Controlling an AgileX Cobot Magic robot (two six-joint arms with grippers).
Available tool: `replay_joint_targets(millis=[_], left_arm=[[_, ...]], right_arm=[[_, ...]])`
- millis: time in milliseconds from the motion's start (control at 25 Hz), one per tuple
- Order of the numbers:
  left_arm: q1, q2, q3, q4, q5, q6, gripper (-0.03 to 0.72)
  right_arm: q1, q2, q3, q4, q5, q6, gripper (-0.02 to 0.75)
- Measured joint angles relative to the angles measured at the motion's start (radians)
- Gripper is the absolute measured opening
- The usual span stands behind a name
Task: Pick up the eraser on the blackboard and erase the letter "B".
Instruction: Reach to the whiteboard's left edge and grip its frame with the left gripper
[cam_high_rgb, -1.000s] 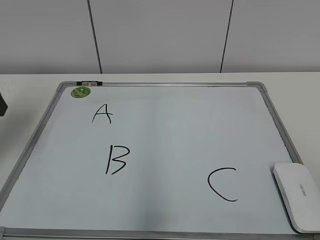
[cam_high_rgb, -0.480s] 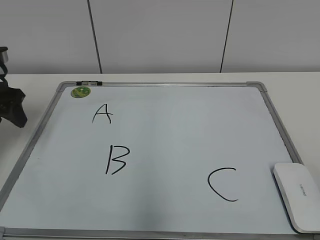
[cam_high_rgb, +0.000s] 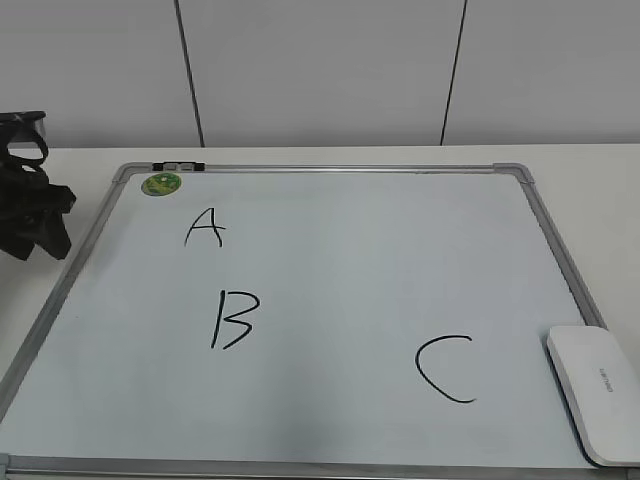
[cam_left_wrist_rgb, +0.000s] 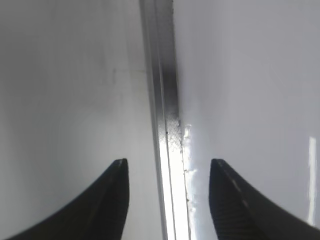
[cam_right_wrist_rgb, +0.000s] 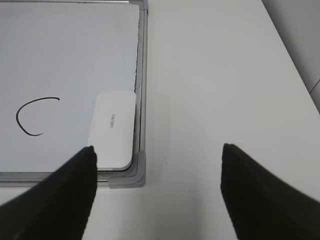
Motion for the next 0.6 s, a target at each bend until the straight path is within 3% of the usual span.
replay_joint_targets(millis=[600], left_arm=[[0.0, 0.083, -0.025, -0.007, 0.006, 0.001, 0.34]], right_arm=[[0.0, 0.0, 0.0, 0.0, 0.0, 0.0, 0.592]])
